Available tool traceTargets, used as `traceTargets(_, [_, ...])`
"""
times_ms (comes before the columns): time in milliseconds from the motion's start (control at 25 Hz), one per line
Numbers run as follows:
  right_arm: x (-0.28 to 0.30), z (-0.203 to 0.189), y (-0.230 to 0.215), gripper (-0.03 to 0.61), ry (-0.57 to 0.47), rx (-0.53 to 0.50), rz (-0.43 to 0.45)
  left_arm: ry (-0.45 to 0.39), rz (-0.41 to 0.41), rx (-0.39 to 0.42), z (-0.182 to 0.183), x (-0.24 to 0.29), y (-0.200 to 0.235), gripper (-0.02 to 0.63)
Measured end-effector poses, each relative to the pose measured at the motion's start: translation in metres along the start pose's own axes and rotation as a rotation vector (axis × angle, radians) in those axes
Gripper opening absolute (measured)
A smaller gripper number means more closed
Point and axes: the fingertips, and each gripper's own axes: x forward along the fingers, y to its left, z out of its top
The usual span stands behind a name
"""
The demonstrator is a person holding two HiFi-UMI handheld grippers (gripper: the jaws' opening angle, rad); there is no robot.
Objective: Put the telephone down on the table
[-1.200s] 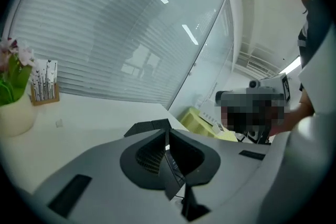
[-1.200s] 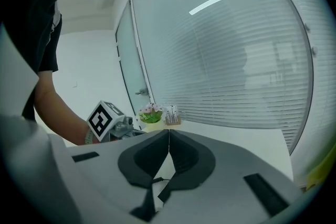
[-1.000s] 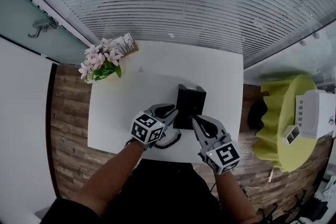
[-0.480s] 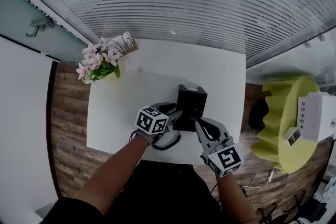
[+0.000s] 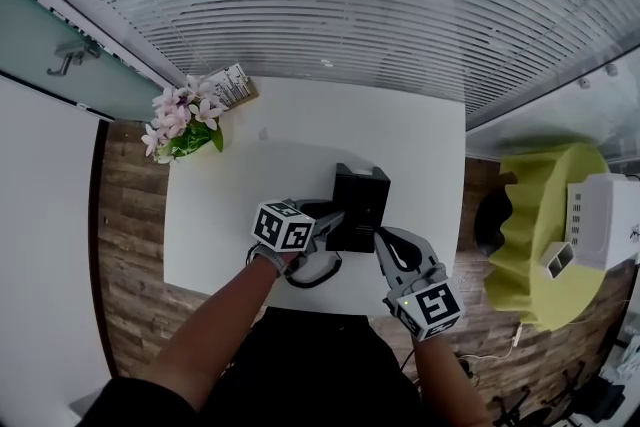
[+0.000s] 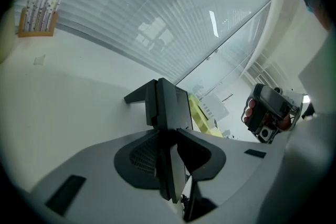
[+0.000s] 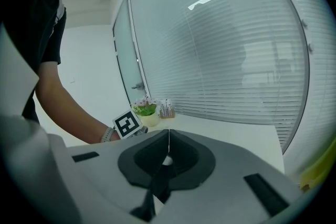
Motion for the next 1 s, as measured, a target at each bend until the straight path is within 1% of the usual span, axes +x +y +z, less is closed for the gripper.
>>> traceTargets(240, [-0.005, 0.009, -0.001, 0.023, 0.001, -0.009, -0.015, -0.001, 0.002, -0.003, 0.002, -0.006, -0.009, 0.089])
traceTargets(360, [-0.010, 0.008, 0.002, 0.023, -0.019, -0.013, 0.002, 0.001, 0.001, 0.022, 0.002, -0.010, -0.017, 0.083])
traceTargets(520, [-0.014, 0.008, 0.007, 0.023, -0.027, -0.003, 0.008, -0.029, 0.005, 0.051, 0.011, -0.021, -0.028, 0.080])
traceTargets(760, [-0.023, 0.007, 0.018, 0.023, -0.032, -0.007, 0.039, -0.071, -0.013, 0.066, 0.019, -0.045, -0.056, 0.078])
traceTargets(1000, [-0.026, 0.023, 0.032, 0.023, -0.058, -0.033, 0.097, -0.081, -0.016, 0.105, 0.022, -0.071, -0.079, 0.078])
